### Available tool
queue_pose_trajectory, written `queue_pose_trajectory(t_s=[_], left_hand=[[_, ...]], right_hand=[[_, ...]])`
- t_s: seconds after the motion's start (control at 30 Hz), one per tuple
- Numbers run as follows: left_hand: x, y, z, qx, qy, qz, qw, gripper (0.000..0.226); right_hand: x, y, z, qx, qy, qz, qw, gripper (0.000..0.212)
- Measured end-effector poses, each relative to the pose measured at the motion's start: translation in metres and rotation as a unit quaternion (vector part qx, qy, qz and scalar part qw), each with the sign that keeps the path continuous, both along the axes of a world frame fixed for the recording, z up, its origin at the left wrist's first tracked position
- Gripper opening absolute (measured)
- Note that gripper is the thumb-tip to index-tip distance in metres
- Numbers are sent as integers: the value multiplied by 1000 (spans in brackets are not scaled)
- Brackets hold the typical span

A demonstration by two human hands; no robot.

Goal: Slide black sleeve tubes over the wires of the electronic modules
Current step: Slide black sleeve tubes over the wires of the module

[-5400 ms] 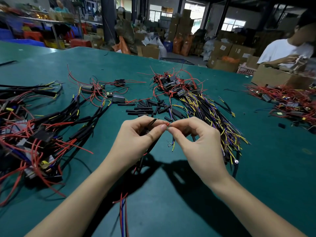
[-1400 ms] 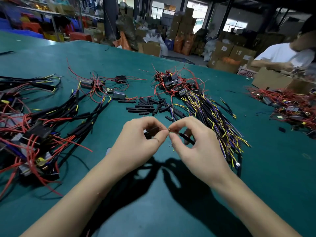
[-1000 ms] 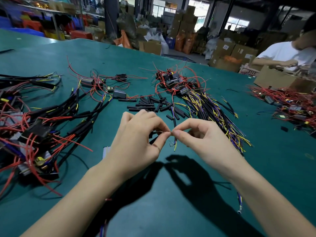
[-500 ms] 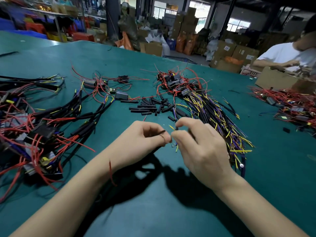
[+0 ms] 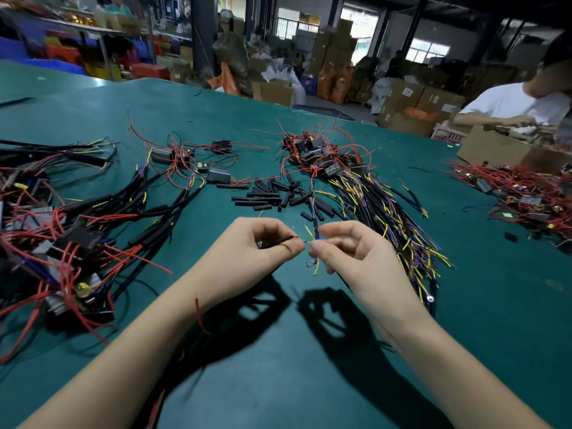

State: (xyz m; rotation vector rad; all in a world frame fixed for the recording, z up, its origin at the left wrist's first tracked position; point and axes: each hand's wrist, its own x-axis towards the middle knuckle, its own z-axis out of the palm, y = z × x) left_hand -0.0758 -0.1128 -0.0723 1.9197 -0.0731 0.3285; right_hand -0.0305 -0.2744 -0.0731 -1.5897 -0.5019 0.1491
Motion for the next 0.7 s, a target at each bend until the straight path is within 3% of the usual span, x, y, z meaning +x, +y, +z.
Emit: queue_pose_trajectory(t_s=[0.1, 0.3, 0.7], left_hand=[[-2, 0, 1, -4, 9, -7, 1000, 12], [-3, 0, 2, -35, 17, -11, 999, 16], [-2, -4, -3, 21, -34, 42, 998, 16]], right_hand=[[-1, 0, 0, 0, -24, 3, 1000, 8], [-1, 0, -1, -23, -35, -3, 999, 12], [4, -3, 6, -114, -82, 17, 990, 14]])
